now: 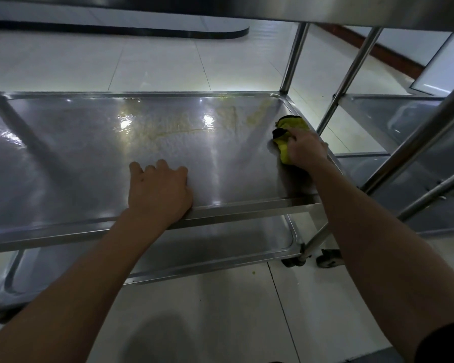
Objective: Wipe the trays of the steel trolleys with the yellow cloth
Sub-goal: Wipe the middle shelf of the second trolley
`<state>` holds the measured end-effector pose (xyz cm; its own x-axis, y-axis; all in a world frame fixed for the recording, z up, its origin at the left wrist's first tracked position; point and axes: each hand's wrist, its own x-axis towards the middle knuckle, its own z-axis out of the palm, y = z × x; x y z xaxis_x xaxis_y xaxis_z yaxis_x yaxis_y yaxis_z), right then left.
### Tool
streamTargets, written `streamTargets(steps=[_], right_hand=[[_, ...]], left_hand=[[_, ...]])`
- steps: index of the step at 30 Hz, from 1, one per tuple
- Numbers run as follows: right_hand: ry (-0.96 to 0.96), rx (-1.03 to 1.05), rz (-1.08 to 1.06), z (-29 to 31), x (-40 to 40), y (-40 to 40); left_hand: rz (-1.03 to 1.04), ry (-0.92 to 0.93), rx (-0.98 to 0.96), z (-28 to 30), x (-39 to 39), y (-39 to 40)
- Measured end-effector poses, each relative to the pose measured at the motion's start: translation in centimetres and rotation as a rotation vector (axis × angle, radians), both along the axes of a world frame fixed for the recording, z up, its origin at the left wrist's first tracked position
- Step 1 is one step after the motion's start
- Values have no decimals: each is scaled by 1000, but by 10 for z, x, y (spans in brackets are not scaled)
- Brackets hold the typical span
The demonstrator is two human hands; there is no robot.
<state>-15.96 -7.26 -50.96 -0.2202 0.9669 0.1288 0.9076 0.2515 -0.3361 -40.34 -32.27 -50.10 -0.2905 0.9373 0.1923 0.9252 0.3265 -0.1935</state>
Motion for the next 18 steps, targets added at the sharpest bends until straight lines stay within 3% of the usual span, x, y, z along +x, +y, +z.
streamTargets(steps=[18], right_hand=[[10, -12, -20, 1, 18, 8]], left_hand=[[-64, -114, -4, 7, 2, 12]])
